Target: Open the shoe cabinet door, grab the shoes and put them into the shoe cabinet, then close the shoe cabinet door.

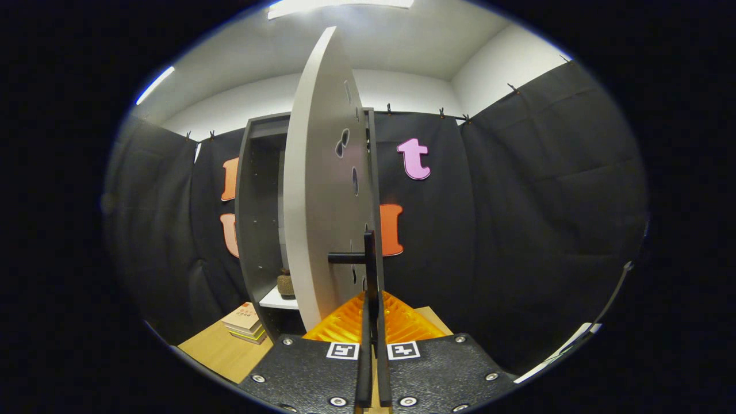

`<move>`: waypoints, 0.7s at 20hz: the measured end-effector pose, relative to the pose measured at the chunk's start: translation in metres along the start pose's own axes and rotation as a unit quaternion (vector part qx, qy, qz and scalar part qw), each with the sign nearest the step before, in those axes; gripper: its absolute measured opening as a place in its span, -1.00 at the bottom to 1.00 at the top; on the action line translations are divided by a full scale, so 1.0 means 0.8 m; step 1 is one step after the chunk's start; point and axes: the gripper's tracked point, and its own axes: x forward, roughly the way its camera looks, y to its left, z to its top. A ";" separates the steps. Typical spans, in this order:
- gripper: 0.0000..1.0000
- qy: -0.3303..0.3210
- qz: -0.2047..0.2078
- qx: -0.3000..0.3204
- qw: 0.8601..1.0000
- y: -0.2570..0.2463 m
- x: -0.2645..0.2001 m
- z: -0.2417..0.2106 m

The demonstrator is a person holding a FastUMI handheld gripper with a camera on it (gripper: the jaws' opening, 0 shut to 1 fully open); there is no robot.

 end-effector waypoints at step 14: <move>-0.96 0.009 0.053 0.001 0.999 -0.083 0.014 0.004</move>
